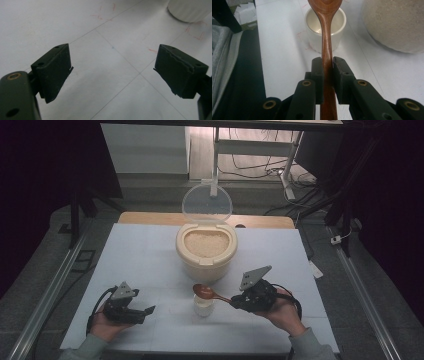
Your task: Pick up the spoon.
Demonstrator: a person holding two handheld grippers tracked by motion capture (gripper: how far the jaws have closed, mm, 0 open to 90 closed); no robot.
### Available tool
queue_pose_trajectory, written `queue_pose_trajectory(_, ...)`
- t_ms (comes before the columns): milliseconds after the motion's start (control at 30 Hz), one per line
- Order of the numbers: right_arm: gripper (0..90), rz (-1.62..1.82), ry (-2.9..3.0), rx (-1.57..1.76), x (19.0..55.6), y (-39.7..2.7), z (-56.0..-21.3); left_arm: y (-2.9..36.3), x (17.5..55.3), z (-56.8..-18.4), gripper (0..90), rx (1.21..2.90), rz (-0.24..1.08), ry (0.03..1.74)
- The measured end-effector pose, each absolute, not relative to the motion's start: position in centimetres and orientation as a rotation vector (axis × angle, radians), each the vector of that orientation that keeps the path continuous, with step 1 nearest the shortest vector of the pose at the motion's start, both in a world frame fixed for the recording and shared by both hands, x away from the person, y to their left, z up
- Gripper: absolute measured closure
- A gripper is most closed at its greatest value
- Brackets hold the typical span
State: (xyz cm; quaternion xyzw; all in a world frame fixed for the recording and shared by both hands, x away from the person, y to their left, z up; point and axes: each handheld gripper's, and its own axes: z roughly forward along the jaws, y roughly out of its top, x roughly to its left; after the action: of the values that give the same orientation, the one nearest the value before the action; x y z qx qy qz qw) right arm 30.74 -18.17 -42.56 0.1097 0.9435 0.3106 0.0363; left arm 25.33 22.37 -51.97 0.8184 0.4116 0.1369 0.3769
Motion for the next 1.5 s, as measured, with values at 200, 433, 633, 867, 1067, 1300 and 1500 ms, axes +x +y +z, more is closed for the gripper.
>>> queue_pose_trajectory(200, 78.6, 0.950, 2.905, 0.317, 30.8, -17.5, -42.7, 20.6, 25.1, -50.1, 14.3, 2.103, 0.350, 0.959)
queue_pose_trajectory(433, 78.6, 0.937, 2.913, 0.299, 30.7, -16.8, -42.8, 18.0, 24.6, -47.4, 15.4, 2.115, 0.345, 0.815)
queue_pose_trajectory(633, 78.6, 0.927, 2.923, 0.271, 30.6, -16.0, -43.0, 15.6, 24.5, -45.0, 16.3, 2.140, 0.345, 0.705)
queue_pose_trajectory(867, 78.6, 0.914, 2.931, 0.240, 30.5, -15.3, -43.1, 13.2, 25.2, -43.8, 16.5, 2.187, 0.316, 0.626)
queue_pose_trajectory(1067, 78.6, 0.905, 2.938, 0.219, 30.5, -14.6, -43.2, 11.9, 25.8, -43.6, 17.7, 2.217, 0.298, 0.599)
queue_pose_trajectory(1300, 78.6, 0.891, 2.938, 0.172, 30.2, -13.5, -43.1, 10.4, 26.1, -42.9, 22.4, 2.264, 0.279, 0.545)
queue_pose_trajectory(1500, 78.6, 0.867, 2.942, 0.128, 30.1, -12.8, -43.1, 9.2, 26.7, -43.1, 25.8, 2.329, 0.233, 0.516)
